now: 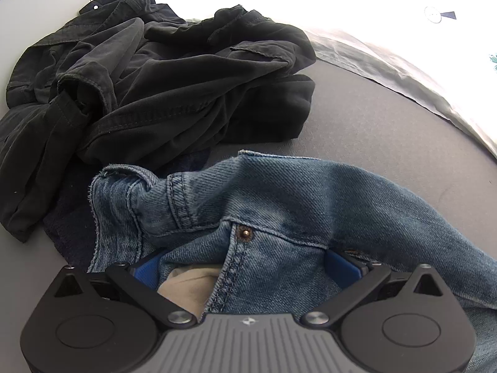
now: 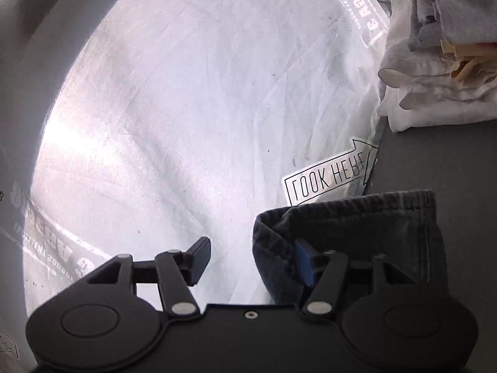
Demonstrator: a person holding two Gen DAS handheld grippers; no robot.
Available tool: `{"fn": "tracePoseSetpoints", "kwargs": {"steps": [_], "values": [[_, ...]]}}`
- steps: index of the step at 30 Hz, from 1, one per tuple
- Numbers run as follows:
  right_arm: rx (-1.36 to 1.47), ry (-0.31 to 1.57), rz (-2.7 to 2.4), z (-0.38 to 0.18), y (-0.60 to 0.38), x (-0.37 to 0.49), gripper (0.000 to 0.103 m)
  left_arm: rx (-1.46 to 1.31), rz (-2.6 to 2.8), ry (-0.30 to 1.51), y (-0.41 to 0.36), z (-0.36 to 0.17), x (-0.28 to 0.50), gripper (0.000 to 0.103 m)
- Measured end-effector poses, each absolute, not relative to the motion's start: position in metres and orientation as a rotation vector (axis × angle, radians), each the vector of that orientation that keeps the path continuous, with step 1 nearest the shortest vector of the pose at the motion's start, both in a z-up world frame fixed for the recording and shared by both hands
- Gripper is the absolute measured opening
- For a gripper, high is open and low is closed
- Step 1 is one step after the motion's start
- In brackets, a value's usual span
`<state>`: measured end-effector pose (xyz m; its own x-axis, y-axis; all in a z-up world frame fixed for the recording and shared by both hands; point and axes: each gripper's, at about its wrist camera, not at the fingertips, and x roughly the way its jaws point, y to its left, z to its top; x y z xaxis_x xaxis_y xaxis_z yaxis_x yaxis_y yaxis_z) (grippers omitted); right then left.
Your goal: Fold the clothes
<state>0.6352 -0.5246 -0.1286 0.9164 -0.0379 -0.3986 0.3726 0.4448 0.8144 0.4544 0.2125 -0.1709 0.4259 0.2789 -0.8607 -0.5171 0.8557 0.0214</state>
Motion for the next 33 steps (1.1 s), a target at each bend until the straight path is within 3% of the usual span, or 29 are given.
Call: {"fn": "tracePoseSetpoints", "kwargs": {"steps": [6, 12, 21, 22, 23, 24, 25, 26, 33], "values": [[0.685, 0.503, -0.473, -0.144, -0.481, 0.594, 0.058, -0.259, 0.511, 0.997, 0.21, -0.172, 0.451, 0.103], [0.737, 0.653, -0.531, -0.195, -0.488, 0.551, 0.058, -0.26, 0.521, 0.992, 0.208, -0.172, 0.451, 0.103], [0.505, 0.674, -0.491, -0.194, -0.463, 0.586, 0.056, -0.257, 0.523, 0.987, 0.207, -0.172, 0.45, 0.103], [0.437, 0.686, -0.489, -0.193, -0.457, 0.591, 0.054, -0.257, 0.524, 0.986, 0.207, -0.172, 0.45, 0.103], [0.364, 0.701, -0.486, -0.193, -0.451, 0.596, 0.042, -0.257, 0.524, 0.986, 0.207, -0.172, 0.45, 0.103], [0.287, 0.71, -0.468, -0.193, -0.445, 0.599, 0.024, -0.257, 0.523, 0.986, 0.207, -0.172, 0.449, 0.103], [0.248, 0.699, -0.453, -0.192, -0.442, 0.598, 0.018, -0.258, 0.521, 0.988, 0.207, -0.171, 0.45, 0.103], [0.244, 0.692, -0.429, -0.19, -0.443, 0.596, 0.005, -0.259, 0.519, 0.991, 0.208, -0.171, 0.45, 0.103], [0.122, 0.543, -0.506, -0.147, -0.431, 0.54, 0.003, -0.26, 0.513, 1.006, 0.209, -0.17, 0.451, 0.103]]}}
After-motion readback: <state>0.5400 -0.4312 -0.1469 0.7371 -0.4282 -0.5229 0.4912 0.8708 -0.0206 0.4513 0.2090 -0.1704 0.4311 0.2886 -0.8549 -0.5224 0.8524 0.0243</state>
